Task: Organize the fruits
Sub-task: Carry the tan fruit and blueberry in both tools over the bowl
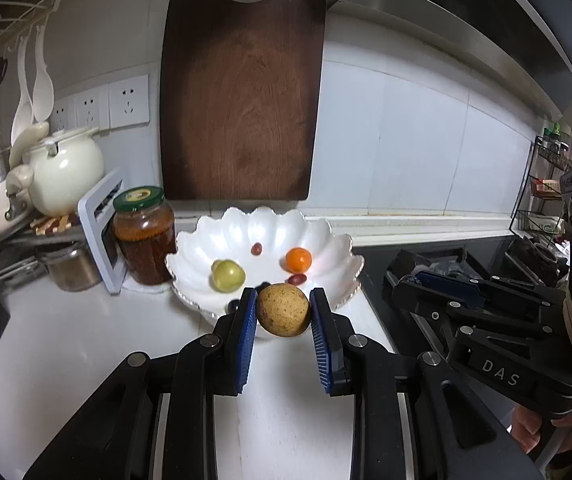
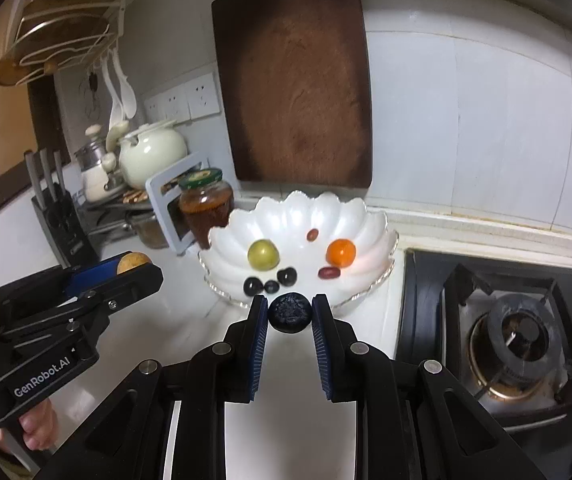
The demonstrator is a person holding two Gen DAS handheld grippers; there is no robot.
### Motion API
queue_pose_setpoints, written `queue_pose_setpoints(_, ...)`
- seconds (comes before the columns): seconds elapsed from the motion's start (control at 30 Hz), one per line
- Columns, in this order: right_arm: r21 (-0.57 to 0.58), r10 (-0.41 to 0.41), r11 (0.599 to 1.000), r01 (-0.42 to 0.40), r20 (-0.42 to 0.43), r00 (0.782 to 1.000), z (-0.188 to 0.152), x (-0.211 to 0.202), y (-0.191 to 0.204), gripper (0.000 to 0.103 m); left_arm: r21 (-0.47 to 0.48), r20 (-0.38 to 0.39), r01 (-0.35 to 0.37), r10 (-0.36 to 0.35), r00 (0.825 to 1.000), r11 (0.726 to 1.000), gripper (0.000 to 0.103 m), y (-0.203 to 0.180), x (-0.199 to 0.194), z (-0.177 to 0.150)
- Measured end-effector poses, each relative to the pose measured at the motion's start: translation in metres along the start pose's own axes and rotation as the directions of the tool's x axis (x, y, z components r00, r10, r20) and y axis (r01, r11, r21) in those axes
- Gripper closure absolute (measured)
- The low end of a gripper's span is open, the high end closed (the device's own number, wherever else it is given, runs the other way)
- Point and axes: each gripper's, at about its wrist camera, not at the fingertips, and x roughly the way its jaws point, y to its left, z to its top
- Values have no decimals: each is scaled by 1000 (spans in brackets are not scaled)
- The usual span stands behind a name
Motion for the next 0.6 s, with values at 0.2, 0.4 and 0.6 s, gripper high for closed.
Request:
queue_pose_setpoints(0.2,23,-25,999,24,41,999,15,5,-8,79,-7,30,-27,27,999,1000,76,1,8,17)
queue_pose_setpoints(0.4,37,-43,998,41,58,997,31,13,-14,79,-10,42,-52,52,998,999,76,3,18,36)
queue_pose_setpoints(0.6,39,-48,998,45,78,996,51,20,-16,79,-18,25,-51,52,998,999,76,5,38,53)
